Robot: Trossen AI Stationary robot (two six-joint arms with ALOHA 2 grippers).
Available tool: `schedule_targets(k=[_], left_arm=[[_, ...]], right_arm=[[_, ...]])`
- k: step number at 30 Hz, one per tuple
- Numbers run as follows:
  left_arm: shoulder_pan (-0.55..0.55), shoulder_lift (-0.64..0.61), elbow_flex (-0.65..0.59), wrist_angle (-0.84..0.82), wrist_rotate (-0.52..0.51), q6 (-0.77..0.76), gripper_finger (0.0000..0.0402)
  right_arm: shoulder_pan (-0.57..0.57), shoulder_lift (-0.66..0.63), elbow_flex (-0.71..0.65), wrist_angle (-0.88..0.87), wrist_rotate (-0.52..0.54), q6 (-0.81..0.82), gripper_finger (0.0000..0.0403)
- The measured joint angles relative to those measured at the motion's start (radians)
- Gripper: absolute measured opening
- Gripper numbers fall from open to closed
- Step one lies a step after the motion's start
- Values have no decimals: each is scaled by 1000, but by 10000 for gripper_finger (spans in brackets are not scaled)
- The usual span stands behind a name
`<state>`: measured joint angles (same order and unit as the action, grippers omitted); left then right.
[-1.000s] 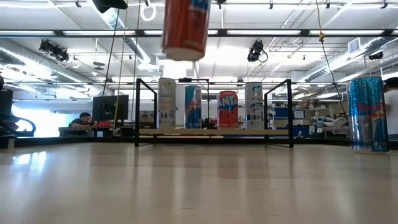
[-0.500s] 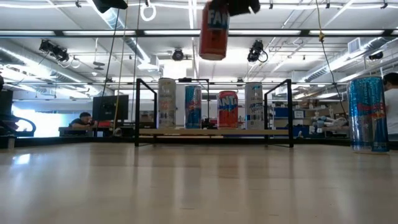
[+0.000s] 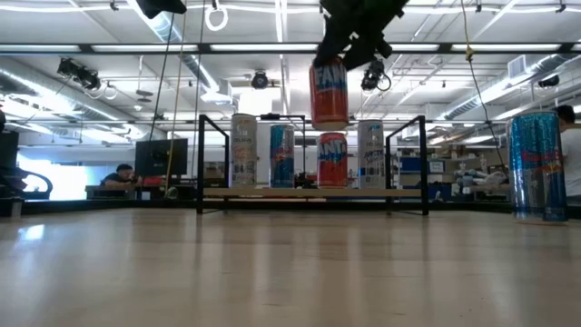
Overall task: Place canned beverage on shelf
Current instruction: Put the red soda can on the shelf aligned with the other red soda can
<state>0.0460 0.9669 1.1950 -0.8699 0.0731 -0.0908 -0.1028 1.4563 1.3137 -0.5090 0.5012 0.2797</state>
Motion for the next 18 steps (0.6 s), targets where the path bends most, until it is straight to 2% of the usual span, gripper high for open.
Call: schedule_targets(k=[9,18], left_arm=[[0,0,0,-18,0,9,298],[0,0,0,-19,0,9,298]], right_arm=[[-34,-34,-207,201,-29,33,295],[-107,-41,-325,328,-79,33,295]])
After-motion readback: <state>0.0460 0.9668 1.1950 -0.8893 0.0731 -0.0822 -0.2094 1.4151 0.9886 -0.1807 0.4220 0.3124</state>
